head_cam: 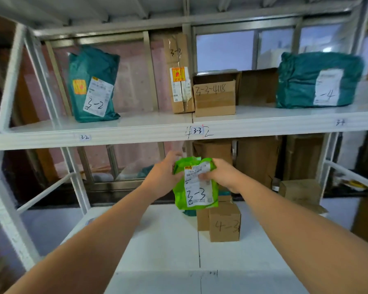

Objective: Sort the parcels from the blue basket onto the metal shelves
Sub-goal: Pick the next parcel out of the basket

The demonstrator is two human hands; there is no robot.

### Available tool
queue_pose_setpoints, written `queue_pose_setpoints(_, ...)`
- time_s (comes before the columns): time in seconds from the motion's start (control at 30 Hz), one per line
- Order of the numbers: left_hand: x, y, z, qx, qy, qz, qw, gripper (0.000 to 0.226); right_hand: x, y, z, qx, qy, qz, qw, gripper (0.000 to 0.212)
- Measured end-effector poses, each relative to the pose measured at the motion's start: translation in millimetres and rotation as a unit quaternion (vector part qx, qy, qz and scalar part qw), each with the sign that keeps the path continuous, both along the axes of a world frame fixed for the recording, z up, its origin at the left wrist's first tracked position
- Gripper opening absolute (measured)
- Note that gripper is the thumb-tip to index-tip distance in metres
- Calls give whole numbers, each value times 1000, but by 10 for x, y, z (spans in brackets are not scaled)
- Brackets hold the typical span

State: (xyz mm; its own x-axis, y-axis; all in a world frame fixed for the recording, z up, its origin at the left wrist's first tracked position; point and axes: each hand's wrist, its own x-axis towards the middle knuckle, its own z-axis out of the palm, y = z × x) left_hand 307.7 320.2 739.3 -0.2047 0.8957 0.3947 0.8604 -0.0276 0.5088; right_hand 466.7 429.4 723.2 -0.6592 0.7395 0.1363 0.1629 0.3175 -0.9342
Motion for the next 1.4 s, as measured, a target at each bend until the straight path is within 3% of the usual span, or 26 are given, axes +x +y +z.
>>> queue_pose_setpoints(0.07,-12,-107,129,30,-48,1,998,55,-25,-125,118,-9,24,-4,1000,24)
queue_pose_setpoints(0.2,-37,-251,313,95,-149,-1,984,57,-75,-315,423,-6,94,-41,995,27)
queue_pose_setpoints(0.33,-39,-307,463,118,-164,19,979,59,-154,-416,776,26,152,-77,985,22)
queue_pose_setpoints(0.43,-81,-233,681,172,-230,44,957,54,-236,-453,1030,61,176,-93,978,16)
queue_pose_setpoints(0.53,-129,-123,939,213,-223,63,949,40,-321,-417,1313,106,204,-124,965,19)
queue_pose_setpoints(0.73,-327,235,1402,256,-238,79,934,23,-485,-91,1725,196,144,-198,950,40)
queue_pose_setpoints(0.9,-476,577,1684,288,-191,136,929,21,-650,303,1895,201,90,-166,961,14)
queue_pose_setpoints(0.97,-511,726,1730,287,-187,146,928,18,-735,486,1947,225,77,-179,955,16)
queue_pose_setpoints(1.13,-606,1076,1837,300,-192,145,923,9,-780,849,2077,347,27,-208,914,25)
queue_pose_setpoints(1.27,-705,1387,1887,288,-210,147,923,11,-842,1040,2185,452,-75,-280,844,31)
queue_pose_setpoints(1.4,-764,1690,1877,254,-183,164,935,21,-917,1193,2272,420,-146,-291,847,29)
